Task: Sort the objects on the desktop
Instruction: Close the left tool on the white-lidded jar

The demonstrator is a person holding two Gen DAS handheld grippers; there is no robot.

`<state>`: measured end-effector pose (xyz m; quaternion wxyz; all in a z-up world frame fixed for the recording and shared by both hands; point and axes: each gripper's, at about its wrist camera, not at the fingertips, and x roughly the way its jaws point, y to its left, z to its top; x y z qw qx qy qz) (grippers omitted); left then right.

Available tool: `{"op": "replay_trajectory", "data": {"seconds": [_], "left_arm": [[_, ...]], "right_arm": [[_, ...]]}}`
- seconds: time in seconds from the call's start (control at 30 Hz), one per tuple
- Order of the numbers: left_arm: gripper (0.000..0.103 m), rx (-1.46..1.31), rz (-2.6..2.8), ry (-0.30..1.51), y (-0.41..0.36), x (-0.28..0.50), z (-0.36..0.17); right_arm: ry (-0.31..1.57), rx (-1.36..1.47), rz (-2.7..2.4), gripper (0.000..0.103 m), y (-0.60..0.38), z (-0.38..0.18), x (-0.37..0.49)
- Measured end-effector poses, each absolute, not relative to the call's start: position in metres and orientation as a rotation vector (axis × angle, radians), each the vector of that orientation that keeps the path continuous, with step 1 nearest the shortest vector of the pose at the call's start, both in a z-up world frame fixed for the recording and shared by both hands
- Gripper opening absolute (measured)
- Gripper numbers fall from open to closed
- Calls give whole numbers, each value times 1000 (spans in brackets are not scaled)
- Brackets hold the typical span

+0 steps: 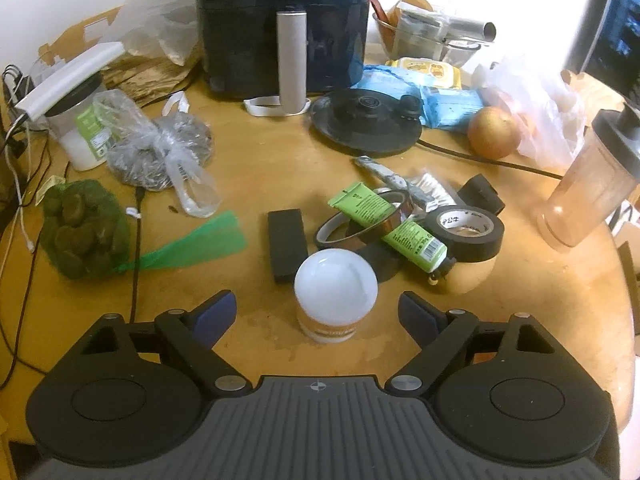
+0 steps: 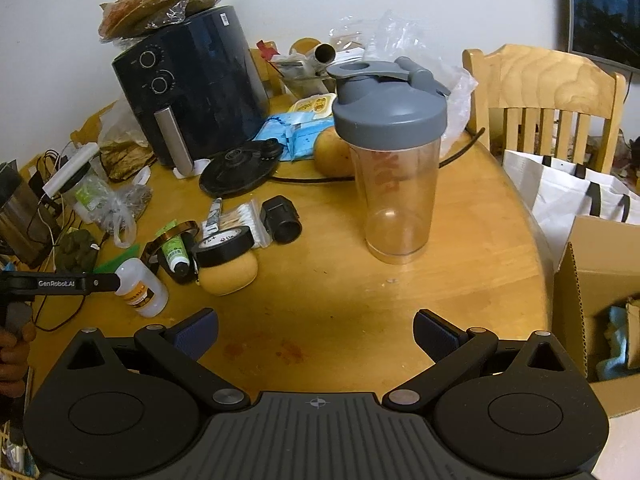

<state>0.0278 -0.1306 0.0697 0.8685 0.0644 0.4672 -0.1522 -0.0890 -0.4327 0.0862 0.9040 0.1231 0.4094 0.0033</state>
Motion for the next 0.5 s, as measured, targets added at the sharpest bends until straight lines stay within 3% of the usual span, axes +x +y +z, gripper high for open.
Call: {"op": "replay_trajectory", "data": {"seconds": [0.27, 0.4, 0.5], "left_arm": [[84, 166, -344, 981, -142, 39, 59], [69, 182, -349, 993, -147, 44, 53], [65, 190, -345, 998, -150, 47, 49]], "right_arm": [[860, 272, -26, 103, -438, 81, -95], [862, 271, -37, 103, -439, 81, -97], [864, 274, -45, 103, -440, 81, -97]]}}
